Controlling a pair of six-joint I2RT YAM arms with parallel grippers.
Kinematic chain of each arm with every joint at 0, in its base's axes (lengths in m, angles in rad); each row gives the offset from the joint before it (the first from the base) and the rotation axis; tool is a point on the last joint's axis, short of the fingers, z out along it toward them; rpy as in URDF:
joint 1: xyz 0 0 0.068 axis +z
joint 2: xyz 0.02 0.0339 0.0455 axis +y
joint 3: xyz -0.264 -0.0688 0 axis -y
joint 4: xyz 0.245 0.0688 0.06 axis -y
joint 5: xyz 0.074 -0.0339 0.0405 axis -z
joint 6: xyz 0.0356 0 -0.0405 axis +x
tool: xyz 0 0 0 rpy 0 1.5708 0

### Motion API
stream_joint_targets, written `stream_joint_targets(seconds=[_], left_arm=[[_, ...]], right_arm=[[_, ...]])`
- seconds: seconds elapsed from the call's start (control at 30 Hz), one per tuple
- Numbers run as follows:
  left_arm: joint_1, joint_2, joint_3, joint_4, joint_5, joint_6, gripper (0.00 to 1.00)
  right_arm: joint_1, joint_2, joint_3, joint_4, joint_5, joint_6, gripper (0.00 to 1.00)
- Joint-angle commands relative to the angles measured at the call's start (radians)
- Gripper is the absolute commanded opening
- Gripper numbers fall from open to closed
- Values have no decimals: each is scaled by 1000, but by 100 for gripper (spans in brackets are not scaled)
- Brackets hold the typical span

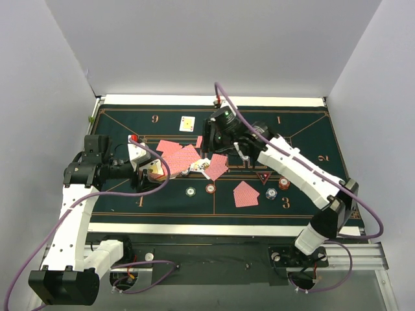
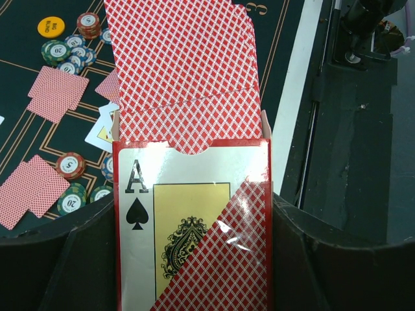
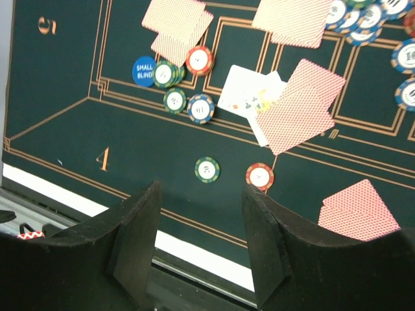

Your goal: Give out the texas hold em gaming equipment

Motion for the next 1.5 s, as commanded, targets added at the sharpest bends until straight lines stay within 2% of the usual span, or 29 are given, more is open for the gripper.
stream_joint_targets(seconds=[0.0, 0.37, 0.97, 1.13, 1.27, 1.47], left_arm=[[0, -18, 11, -1, 37, 21, 0], [-2, -26, -3, -21, 31, 53, 0], [0, -25, -5, -38, 28, 75, 0], [0, -20, 0, -40, 28, 79, 0], [0, -23, -3, -41, 24, 81, 0], [0, -18, -2, -40, 21, 84, 0]], right_arm=[[57, 22, 62, -53, 24, -19, 48], [178, 25, 78, -54, 83, -10, 47], [230, 103, 113, -53, 96, 22, 44], [201, 36, 55, -48, 90, 41, 54], [176, -21, -20, -2, 49, 64, 57], [179, -27, -41, 41, -2, 87, 61]])
